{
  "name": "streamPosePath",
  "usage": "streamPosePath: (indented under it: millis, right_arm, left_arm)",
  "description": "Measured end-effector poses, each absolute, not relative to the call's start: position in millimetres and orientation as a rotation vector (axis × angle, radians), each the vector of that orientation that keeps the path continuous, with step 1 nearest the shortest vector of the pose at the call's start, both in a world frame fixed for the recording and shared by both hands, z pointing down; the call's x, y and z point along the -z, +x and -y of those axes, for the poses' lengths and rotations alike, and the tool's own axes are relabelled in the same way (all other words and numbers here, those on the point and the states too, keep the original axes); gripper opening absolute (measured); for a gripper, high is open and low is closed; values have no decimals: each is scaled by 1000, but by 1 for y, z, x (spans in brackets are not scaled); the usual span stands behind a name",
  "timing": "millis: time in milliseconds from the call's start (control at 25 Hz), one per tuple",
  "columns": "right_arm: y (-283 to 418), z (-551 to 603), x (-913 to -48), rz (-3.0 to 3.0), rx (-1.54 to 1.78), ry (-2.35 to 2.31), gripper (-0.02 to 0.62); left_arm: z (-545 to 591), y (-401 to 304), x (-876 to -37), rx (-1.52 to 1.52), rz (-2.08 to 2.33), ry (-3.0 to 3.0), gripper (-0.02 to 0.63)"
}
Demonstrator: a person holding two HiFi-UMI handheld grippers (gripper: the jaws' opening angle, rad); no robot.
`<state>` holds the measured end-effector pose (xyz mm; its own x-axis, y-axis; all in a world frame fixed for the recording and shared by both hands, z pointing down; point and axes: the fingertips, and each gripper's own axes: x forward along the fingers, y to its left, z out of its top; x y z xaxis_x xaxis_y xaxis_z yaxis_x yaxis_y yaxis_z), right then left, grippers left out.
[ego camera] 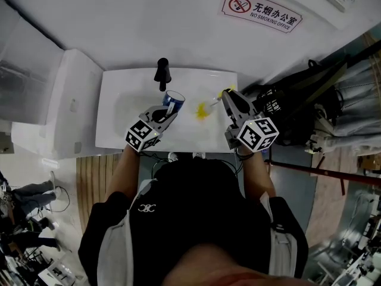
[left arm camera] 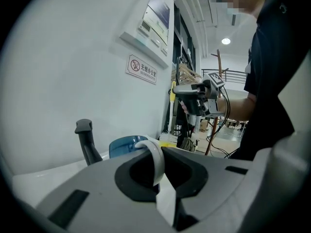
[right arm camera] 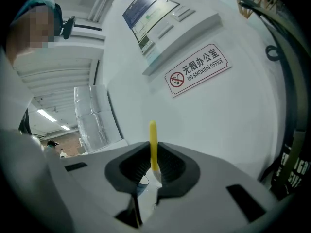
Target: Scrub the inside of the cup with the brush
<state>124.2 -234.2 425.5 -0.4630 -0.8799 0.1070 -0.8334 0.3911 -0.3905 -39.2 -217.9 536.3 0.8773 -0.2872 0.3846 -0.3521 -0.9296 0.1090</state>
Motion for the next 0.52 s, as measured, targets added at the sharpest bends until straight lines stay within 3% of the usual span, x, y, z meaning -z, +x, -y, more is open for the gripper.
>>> streamPosePath:
  millis: [520]
  right_arm:
    - [125, 233, -430, -2506, 615, -1547, 51]
  left_arm:
    - [217, -44, -546, -569, 489, 2846, 38]
